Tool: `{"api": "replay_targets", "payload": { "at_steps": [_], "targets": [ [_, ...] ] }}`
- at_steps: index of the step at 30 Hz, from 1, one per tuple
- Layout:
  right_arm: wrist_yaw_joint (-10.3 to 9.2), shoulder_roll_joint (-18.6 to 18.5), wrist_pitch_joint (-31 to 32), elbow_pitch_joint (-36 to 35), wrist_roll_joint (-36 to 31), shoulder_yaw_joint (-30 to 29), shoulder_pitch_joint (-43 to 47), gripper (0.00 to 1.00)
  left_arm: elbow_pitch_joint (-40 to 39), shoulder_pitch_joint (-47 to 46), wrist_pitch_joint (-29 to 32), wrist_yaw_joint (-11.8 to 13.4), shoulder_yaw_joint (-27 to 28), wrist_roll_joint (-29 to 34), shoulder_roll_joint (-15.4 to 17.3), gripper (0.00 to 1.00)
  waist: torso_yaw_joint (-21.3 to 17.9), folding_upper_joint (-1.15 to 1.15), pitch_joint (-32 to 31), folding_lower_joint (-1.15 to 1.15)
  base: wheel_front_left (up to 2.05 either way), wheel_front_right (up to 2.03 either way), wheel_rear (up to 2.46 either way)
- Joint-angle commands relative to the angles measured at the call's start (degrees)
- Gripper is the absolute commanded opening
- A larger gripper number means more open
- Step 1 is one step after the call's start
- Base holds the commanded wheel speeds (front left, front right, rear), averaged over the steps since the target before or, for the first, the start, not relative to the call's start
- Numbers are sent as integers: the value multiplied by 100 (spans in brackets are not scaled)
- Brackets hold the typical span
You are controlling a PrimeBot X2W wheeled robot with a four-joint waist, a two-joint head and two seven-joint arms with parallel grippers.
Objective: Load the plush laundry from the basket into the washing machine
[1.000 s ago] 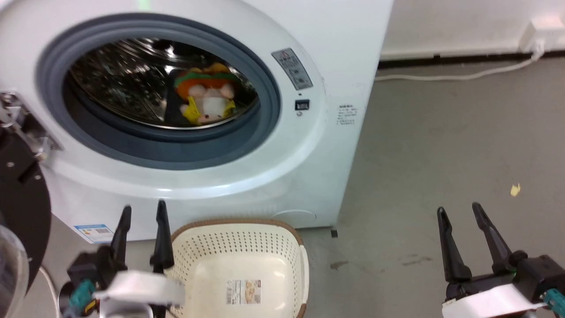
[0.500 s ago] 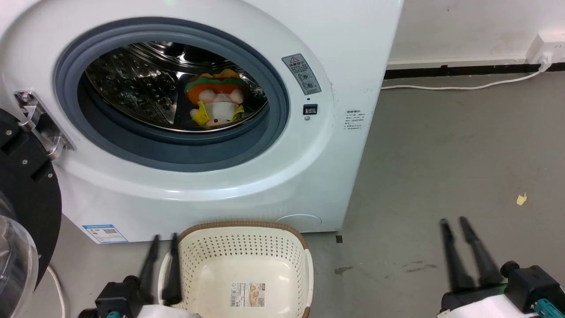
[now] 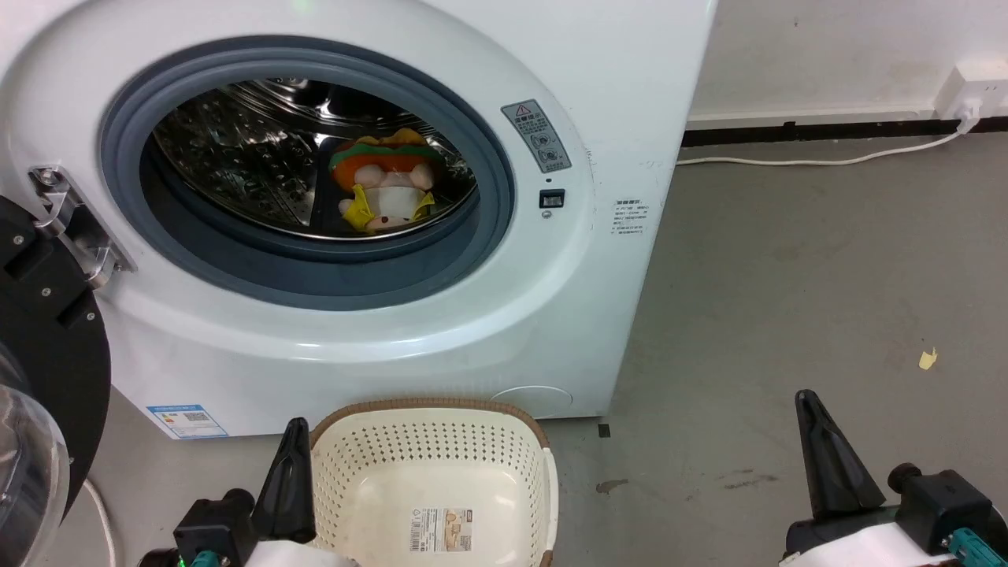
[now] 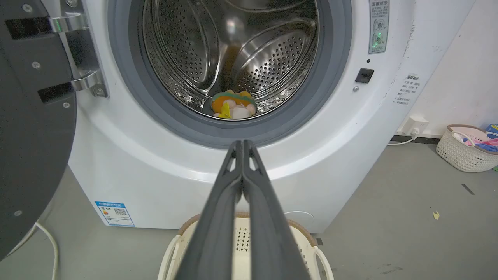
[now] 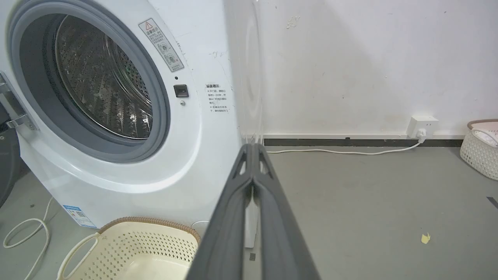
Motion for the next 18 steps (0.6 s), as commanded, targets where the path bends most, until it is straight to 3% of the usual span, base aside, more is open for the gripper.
{"api": "replay_targets", "payload": {
  "at_steps": [1,18],
  "targets": [
    [-1,6,37,-12,-48,-3,-32,0,-38,-37,42,2,8,50,1,0,-4,0,-8,0,0,0,0],
    [-1,12,226,-26,-144,-6,-71,0,-90,-84,228,4,24,190,1,0,-29,0,-72,0,0,0,0]
  ]
}}
